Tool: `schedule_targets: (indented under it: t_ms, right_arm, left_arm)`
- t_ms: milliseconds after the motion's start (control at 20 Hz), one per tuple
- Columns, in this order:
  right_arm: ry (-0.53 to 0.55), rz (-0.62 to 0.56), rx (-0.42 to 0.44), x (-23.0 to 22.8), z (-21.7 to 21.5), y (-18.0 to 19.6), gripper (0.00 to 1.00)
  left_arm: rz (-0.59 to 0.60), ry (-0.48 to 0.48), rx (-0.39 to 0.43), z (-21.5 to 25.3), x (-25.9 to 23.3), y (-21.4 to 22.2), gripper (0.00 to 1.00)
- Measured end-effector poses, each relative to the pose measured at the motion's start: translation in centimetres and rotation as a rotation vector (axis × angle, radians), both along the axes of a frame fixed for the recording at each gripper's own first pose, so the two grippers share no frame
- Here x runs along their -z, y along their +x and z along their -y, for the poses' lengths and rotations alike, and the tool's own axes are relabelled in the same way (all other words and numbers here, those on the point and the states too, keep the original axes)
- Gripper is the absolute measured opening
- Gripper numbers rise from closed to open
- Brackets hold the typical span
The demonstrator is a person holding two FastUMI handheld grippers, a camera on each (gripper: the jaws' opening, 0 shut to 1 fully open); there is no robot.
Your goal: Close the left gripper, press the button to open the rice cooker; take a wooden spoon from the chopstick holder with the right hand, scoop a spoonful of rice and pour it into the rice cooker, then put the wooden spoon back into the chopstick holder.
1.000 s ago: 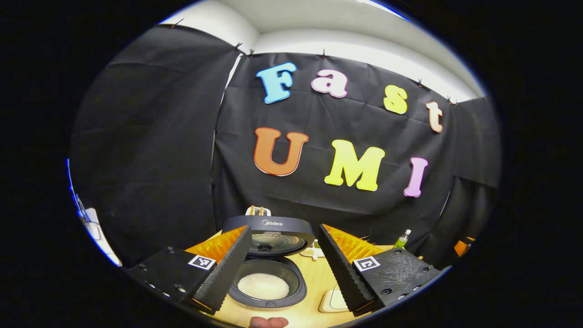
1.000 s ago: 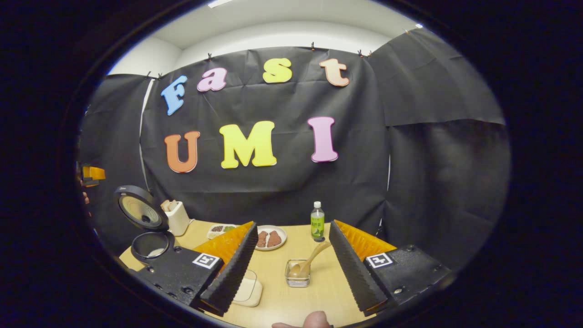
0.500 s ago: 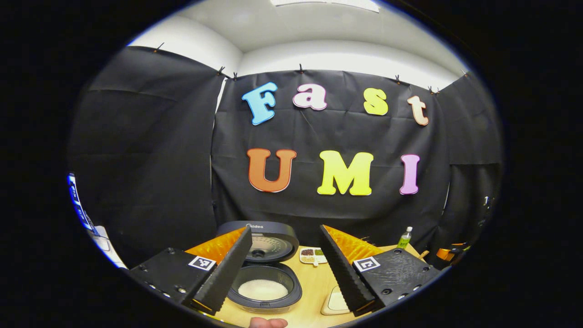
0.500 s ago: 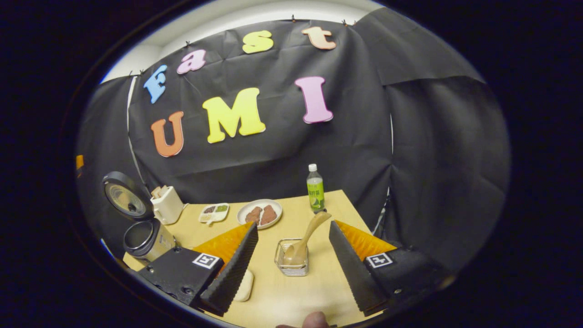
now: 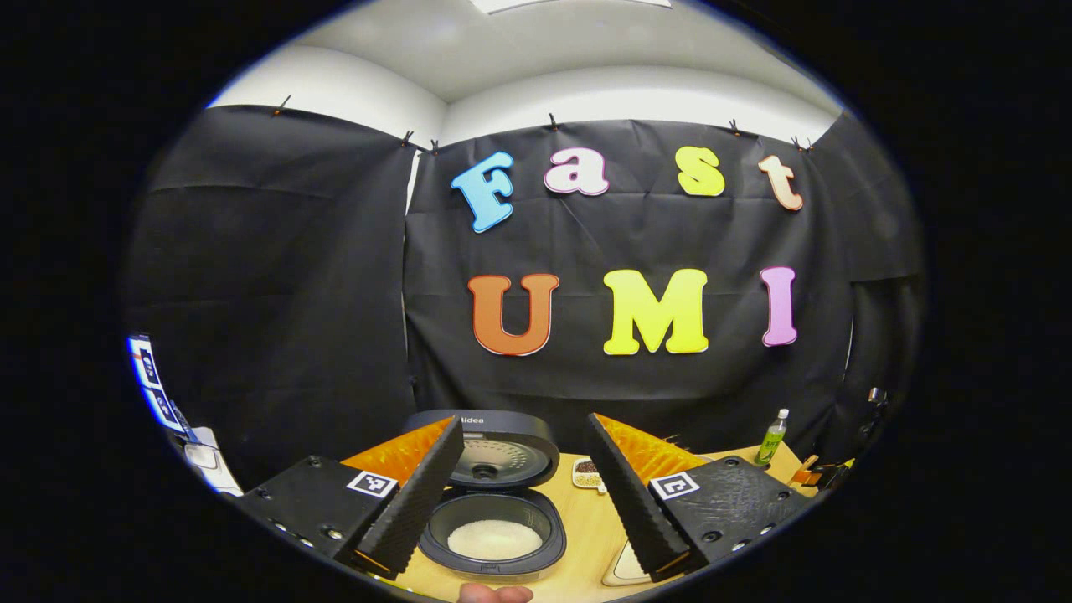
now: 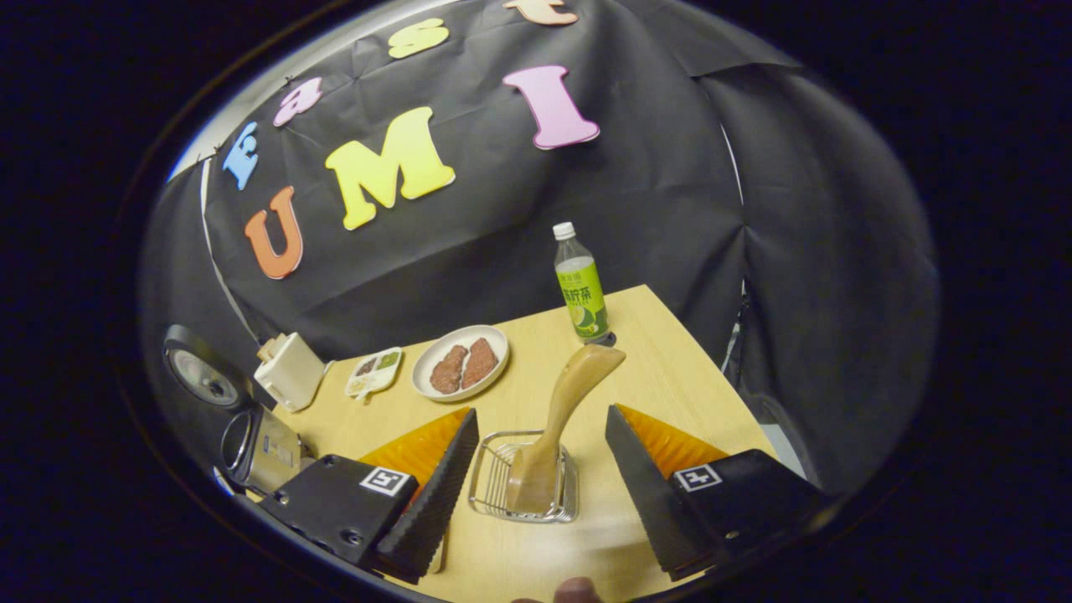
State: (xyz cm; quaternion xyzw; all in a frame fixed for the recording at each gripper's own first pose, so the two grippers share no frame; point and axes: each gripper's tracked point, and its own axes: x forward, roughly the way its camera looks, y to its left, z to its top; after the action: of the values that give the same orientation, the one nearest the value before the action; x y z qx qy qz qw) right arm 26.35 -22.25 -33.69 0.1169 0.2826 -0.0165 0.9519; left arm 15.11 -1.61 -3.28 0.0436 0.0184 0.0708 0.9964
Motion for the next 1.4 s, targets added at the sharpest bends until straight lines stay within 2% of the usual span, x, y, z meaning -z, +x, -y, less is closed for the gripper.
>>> schedule_targets:
  t_ms: [100,150,200,250,300,350,400,450,500,650,800,950,1200,1400]
  right_arm:
    - [0.040,-0.033,-0.011,1.6,-0.5,1.4,0.98]
    - [0.056,-0.041,-0.019,2.2,-0.6,2.1,0.98]
    - [0.062,-0.050,-0.028,2.7,-0.7,2.7,0.91]
    - [0.061,-0.058,-0.030,3.1,-0.7,3.3,0.85]
    - [0.070,-0.065,-0.036,3.5,-0.9,3.7,0.86]
    - [0.087,-0.070,-0.039,3.5,-1.2,4.0,0.80]
    - [0.105,-0.071,-0.044,3.5,-1.5,4.2,0.75]
    - [0.104,-0.074,-0.042,3.5,-1.5,4.3,0.60]
    - [0.099,-0.077,-0.041,3.6,-1.3,4.2,0.61]
    - [0.120,-0.090,-0.034,3.3,-1.1,3.4,0.22]
    - [0.133,-0.108,-0.030,2.8,-1.0,2.3,0.17]
    - [0.108,-0.053,-0.015,0.2,-1.0,1.8,0.09]
    - [-0.007,0.063,0.015,-5.8,-1.3,1.6,0.08]
    - [-0.053,0.113,-0.011,-10.6,-5.1,-0.2,0.09]
  left_arm:
    - [0.000,-0.016,-0.016,-0.1,-0.5,0.1,0.94]
    - [-0.002,-0.036,-0.034,-0.4,-0.6,0.3,1.00]
    - [-0.005,-0.053,-0.049,-0.6,-0.5,0.6,0.94]
    - [-0.009,-0.060,-0.065,-0.7,-0.3,0.8,0.94]
    - [-0.010,-0.062,-0.078,-0.9,-0.1,0.7,0.95]
    - [-0.016,-0.066,-0.082,-0.8,0.0,0.6,0.95]
    - [-0.021,-0.073,-0.083,-0.7,0.1,0.5,0.84]
    - [-0.019,-0.077,-0.085,-0.7,0.1,0.5,0.95]
    - [-0.016,-0.080,-0.087,-0.6,0.0,0.5,0.95]
    - [-0.039,-0.114,-0.077,-0.3,0.5,0.8,0.94]
    - [-0.024,-0.143,-0.091,-0.1,0.2,0.7,0.95]
    - [-0.029,-0.128,-0.092,-0.7,0.5,0.5,0.95]
    - [-0.007,-0.111,-0.055,-1.2,0.0,-0.4,0.95]
    - [0.022,-0.084,-0.029,-3.4,-0.3,-1.8,0.95]
